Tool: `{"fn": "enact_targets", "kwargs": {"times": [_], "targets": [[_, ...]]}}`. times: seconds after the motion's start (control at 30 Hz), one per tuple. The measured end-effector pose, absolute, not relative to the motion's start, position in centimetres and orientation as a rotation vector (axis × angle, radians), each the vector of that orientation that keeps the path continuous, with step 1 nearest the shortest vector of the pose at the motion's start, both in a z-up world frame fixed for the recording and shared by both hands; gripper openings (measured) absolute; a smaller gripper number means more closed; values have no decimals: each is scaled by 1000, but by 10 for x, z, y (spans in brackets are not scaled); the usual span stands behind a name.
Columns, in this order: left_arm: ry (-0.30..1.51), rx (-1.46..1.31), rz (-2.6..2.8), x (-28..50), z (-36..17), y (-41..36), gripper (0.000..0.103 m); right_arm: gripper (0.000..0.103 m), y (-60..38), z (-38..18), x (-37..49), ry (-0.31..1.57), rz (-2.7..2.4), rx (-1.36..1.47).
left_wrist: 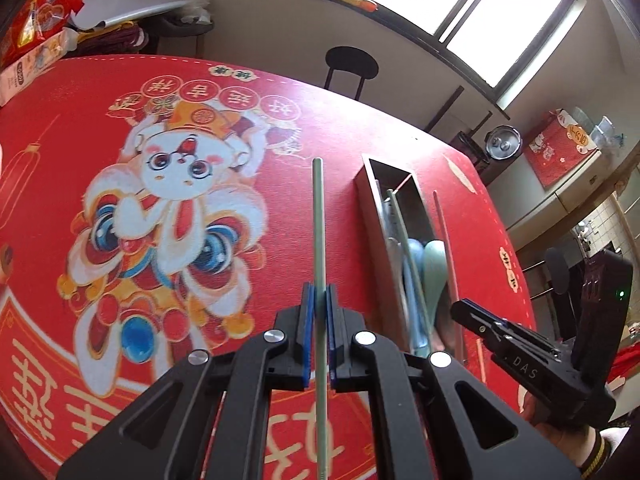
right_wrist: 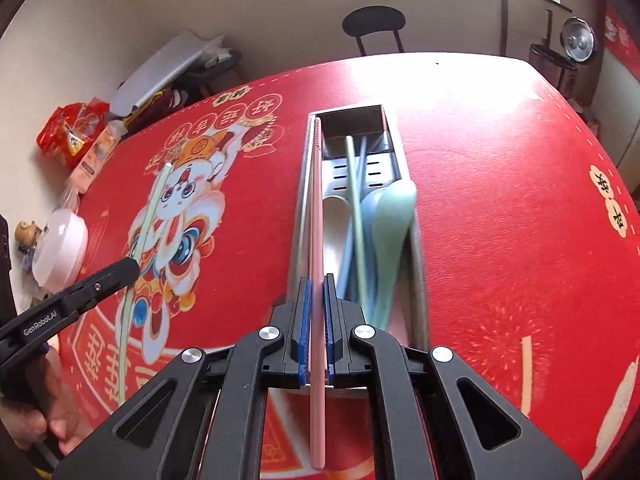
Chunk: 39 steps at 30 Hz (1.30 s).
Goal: Organize utensils
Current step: 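Lift both chopsticks and carry them over the steel tray, then lower both chopsticks into the tray and open both grippers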
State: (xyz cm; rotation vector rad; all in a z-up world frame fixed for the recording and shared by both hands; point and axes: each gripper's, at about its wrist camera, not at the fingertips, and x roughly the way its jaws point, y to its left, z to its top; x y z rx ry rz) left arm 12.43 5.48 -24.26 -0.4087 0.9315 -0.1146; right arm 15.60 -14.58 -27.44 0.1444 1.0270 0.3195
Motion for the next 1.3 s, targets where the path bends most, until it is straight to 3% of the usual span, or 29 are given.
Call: {"fn": "enact_targets", "kwargs": {"times": [0.5, 1.3], "targets": [[936, -533, -163, 193, -263, -26, 6, 6, -195, -283, 199, 1004, 338, 186], [962, -496, -138, 214, -291, -34, 6, 6, -195, -297, 213, 1022, 372, 200]]}}
